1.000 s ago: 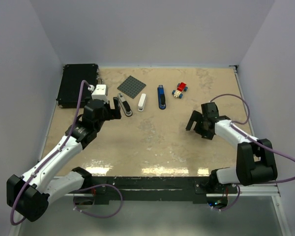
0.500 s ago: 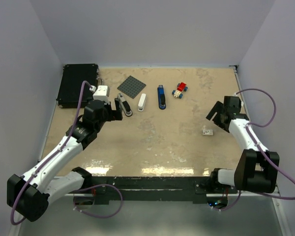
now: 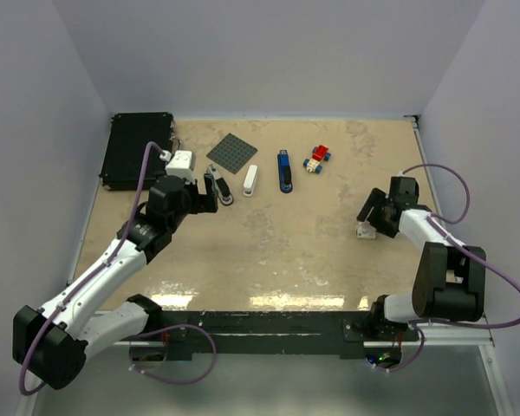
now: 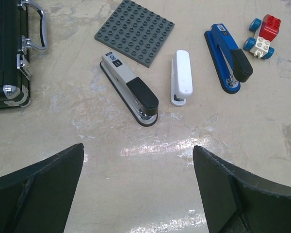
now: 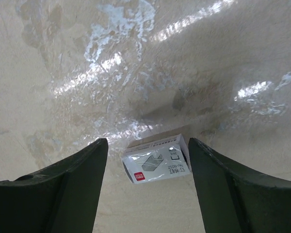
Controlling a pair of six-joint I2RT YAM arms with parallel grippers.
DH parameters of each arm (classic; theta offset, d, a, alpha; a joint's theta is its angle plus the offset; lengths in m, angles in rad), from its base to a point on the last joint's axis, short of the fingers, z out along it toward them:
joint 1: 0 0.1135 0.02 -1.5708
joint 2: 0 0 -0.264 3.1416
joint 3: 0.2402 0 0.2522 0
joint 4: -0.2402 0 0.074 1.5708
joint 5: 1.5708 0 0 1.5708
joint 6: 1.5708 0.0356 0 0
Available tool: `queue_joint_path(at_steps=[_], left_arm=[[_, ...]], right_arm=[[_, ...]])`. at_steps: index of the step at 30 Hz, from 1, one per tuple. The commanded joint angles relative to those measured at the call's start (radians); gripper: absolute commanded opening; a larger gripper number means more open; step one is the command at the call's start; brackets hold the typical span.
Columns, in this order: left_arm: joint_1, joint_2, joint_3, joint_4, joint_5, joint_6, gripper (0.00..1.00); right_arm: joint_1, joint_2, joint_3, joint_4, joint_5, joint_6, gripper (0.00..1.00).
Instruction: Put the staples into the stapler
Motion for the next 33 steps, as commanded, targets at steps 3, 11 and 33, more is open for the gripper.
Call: queue_joint_path(at_steps=[3,11,33], left_arm=[[-0.007,0.018,-0.005,0.056,0.054,0.003,0.98],[-0.005,0.026,-0.01,0.063,0.09,-0.003,0.98],[-0.041,0.156,-0.021,0.164,0.448,-0.166,0.91]], right_arm=[[-0.005,-0.004,-0.032,0.038,-0.102,-0.029,0.68],[-0.003,-0.03,-0.08,0.076,-0.231,-0.025,0.62],[0.236,-0.047,-0.183,0.371,-0.375,0.165,0.49]])
